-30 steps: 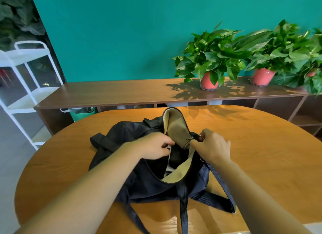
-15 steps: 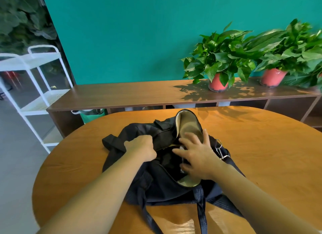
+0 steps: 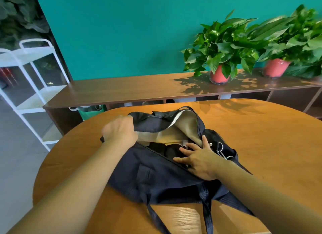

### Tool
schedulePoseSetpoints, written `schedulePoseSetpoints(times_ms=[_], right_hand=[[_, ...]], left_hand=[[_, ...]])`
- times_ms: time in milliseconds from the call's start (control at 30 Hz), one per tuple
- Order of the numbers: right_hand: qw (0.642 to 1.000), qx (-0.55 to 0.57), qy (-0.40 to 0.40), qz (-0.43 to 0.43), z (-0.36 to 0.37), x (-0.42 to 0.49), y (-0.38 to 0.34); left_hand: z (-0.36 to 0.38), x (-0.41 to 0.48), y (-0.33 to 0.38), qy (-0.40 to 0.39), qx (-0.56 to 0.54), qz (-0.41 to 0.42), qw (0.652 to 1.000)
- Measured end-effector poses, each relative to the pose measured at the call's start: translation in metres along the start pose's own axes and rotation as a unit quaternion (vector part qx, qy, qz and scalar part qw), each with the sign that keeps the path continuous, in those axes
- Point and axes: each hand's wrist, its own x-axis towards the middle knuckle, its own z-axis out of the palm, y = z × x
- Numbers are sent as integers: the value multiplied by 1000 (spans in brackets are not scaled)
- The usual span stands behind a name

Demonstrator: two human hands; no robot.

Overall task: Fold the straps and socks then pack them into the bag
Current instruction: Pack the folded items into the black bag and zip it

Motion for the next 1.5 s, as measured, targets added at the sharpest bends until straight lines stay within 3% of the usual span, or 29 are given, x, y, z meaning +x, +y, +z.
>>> schedulePoseSetpoints(times_ms=[200, 333, 400, 467, 533, 600, 700, 733, 800, 900, 1100, 1233, 1500], right_hand=[[999, 43, -15, 16, -10, 2, -2], [994, 101, 28, 31, -22, -3, -4], [966, 207, 151, 44, -27, -12, -2], [887, 275, 361, 87, -28, -23, 5], [820, 258, 478, 183, -27, -32, 16], [831, 223, 415, 296, -23, -35, 25], [870, 246, 162, 395, -14, -40, 33], [871, 262, 119, 397, -10, -41, 36], [861, 301, 133, 388, -2, -43, 44], [823, 341, 218, 399, -11, -47, 61], [800, 269, 350, 405, -52, -49, 106], [840, 251, 260, 404, -48, -47, 131], [871, 253, 179, 382, -36, -47, 148]], left_hand=[[9, -11, -33, -51, -24, -38, 998], [6, -16, -40, -6, -66, -32, 997], [3, -15, -43, 5, -98, -25, 995], [3, -14, -46, 9, -117, -19, 993], [5, -12, -48, 19, -122, -16, 992], [6, -12, -48, 28, -124, -13, 992], [9, -8, -45, 49, -129, -13, 990], [10, -7, -44, 55, -132, -14, 990], [12, -4, -46, 59, -141, -17, 988], [13, 1, -52, 81, -146, -19, 986], [-4, 2, -38, 144, -159, 12, 977], [6, 2, -32, 113, -84, 82, 987], [19, 9, -34, 128, -13, 151, 980]])
